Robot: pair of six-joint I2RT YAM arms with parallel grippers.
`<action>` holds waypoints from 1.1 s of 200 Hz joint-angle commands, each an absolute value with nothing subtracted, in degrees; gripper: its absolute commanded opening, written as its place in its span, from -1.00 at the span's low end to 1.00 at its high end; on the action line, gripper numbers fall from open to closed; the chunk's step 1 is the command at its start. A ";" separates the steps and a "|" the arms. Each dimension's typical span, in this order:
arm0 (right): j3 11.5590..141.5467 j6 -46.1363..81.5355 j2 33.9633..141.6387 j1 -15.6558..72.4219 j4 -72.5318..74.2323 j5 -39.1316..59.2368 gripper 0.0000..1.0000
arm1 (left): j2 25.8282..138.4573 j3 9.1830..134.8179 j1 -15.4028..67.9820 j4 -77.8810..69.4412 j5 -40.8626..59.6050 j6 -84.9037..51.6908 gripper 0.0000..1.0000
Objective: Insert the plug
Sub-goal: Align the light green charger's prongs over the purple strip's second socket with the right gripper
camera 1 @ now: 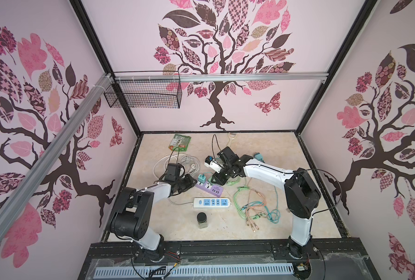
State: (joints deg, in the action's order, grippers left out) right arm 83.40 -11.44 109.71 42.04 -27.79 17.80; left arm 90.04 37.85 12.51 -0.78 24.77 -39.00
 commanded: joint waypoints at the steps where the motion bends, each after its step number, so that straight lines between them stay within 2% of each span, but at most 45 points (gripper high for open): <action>1: 86.28 -12.99 112.36 42.73 -31.36 14.64 -0.71 | 91.15 39.73 12.29 -1.05 25.19 -38.01 -0.52; 107: 93.96 -17.12 117.63 44.74 -37.82 8.06 -0.74 | 92.61 39.99 12.28 -2.11 25.83 -38.01 -0.58; 220: 96.76 -21.22 120.23 46.14 -40.96 6.19 -0.75 | 93.54 39.57 12.13 -3.47 26.37 -38.34 -0.58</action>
